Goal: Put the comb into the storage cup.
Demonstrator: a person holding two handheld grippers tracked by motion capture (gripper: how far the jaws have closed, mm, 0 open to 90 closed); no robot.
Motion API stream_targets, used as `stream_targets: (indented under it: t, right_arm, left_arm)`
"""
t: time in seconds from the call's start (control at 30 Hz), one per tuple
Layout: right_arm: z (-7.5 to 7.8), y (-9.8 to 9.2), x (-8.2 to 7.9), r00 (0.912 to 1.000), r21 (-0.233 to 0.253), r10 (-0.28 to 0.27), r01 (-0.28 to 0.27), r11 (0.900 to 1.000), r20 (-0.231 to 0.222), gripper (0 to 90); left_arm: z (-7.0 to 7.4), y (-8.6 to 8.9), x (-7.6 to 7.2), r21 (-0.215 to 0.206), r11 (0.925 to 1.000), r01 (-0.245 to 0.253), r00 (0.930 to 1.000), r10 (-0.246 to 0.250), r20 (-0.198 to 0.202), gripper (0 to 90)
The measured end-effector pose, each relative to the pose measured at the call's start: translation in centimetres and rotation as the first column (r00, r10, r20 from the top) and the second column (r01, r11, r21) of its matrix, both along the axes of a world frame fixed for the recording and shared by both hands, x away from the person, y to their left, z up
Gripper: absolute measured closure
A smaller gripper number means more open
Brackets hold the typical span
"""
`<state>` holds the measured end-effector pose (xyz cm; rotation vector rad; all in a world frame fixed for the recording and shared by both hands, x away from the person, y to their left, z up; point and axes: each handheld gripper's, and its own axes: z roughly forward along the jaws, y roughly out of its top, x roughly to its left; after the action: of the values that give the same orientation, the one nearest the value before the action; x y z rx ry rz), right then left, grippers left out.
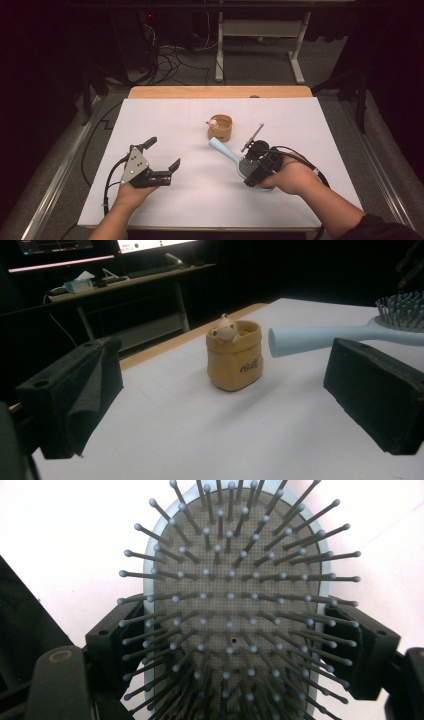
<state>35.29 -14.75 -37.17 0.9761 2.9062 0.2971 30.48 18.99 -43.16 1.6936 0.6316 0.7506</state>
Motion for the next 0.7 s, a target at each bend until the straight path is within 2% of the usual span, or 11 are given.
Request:
stream_targets:
  t: [0.3, 0.57, 0.7]
  right_arm:
    - [0.0, 1.0, 0.3, 0.9997, 0.013, 0.022, -0.022, 1.000, -0.009, 20.7]
    - [-0.3, 1.9, 0.4, 0.9990, 0.009, 0.043, -0.043, 0.999, -0.012, 20.7]
    - [-0.4, 2.5, 0.4, 0.9985, 0.009, 0.053, -0.053, 0.999, -0.015, 20.7]
  left_arm:
    - [-1.4, -3.2, 0.3, 0.083, 0.9955, 0.046, 0.9987, -0.048, 0.015, 3.6]
    - [-2.7, -4.7, -0.5, 0.168, 0.9834, 0.070, 0.9949, -0.081, 0.060, 3.6]
    - [-3.3, -5.2, -0.7, 0.215, 0.9731, 0.083, 0.9910, -0.103, 0.085, 3.6]
